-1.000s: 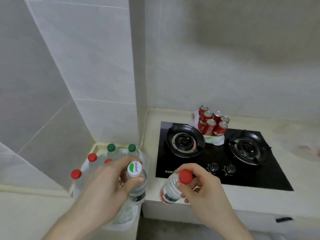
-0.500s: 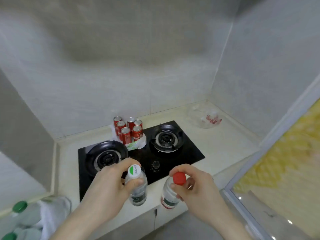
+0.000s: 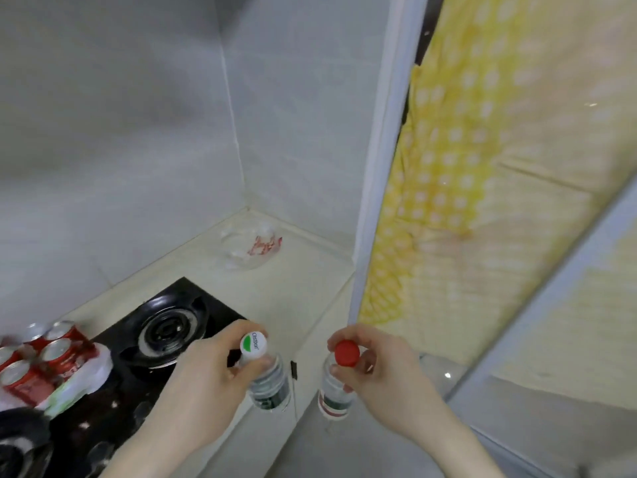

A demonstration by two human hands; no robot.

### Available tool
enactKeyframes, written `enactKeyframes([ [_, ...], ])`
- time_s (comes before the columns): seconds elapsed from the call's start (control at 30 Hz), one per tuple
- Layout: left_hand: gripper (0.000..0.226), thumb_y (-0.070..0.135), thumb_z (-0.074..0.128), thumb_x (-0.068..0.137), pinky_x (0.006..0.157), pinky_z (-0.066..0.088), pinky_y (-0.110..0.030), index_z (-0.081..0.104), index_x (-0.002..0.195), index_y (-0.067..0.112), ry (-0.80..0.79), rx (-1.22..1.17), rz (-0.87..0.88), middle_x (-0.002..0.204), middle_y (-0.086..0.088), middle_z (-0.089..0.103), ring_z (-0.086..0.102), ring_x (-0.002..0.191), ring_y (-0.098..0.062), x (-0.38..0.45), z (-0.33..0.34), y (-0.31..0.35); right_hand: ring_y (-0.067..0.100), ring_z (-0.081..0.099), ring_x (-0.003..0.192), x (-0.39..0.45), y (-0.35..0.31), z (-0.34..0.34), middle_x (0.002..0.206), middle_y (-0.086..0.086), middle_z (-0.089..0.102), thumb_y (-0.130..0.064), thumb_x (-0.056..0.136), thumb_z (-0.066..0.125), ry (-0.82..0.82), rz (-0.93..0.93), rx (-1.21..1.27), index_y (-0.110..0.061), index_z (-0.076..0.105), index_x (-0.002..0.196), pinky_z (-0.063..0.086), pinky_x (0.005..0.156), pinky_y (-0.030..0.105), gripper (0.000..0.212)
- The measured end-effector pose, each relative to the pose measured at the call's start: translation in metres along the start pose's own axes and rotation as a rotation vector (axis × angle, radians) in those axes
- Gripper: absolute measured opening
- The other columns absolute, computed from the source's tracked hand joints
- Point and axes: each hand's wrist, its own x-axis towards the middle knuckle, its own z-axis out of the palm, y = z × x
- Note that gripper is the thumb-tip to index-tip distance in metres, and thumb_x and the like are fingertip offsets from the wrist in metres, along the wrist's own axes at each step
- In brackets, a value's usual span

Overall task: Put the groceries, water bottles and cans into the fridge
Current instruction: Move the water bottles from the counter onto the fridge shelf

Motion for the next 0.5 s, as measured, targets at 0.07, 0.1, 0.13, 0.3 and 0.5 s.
enactKeyframes([
  [0.07,0.019,0.037,0.074,0.088,0.074,0.056,-0.032,0.064,0.104,0.041,-0.043,-0.003,0.052,0.088,0.017,0.073,0.069,0.075,-0.005,0.024,0.018,0.020,0.011,0.069,0.064,0.000,0.017,-0.023,0.080,-0.002,0.073,-0.020,0.084,0.079,0.073,0.035,0.001,-0.043,0.067,0.097,0.058,0.070,0.033,0.029],
  [0.1,0.018,0.036,0.074,0.088,0.071,0.055,-0.029,0.064,0.103,0.041,-0.068,-0.007,0.080,0.088,0.019,0.073,0.068,0.070,-0.001,0.036,0.027,0.029,0.010,0.069,0.063,0.000,0.025,-0.034,0.081,-0.001,0.073,-0.019,0.084,0.079,0.108,0.052,0.007,-0.043,0.068,0.097,0.057,0.070,0.033,0.029],
  [0.13,0.017,0.035,0.073,0.089,0.066,0.052,-0.023,0.064,0.102,0.041,-0.099,-0.008,0.104,0.089,0.020,0.073,0.065,0.063,0.003,0.048,0.037,0.039,0.009,0.069,0.063,-0.001,0.032,-0.044,0.081,-0.001,0.073,-0.018,0.084,0.079,0.141,0.070,0.016,-0.043,0.068,0.097,0.057,0.070,0.032,0.030],
  [0.3,0.020,0.039,0.072,0.089,0.073,0.053,-0.026,0.061,0.104,0.046,-0.249,-0.035,0.224,0.095,0.028,0.070,0.067,0.079,-0.003,0.105,0.084,0.089,0.004,0.063,0.061,-0.006,0.065,-0.093,0.076,-0.004,0.072,-0.017,0.085,0.079,0.317,0.145,0.029,-0.043,0.069,0.097,0.048,0.062,0.019,0.030],
  [0.5,0.022,0.042,0.073,0.087,0.080,0.053,-0.032,0.062,0.104,0.049,-0.400,-0.097,0.379,0.090,0.020,0.070,0.066,0.079,-0.006,0.176,0.140,0.141,0.014,0.069,0.062,0.005,0.099,-0.140,0.077,0.009,0.071,-0.014,0.087,0.079,0.516,0.292,0.091,-0.038,0.069,0.097,0.058,0.067,0.029,0.029],
])
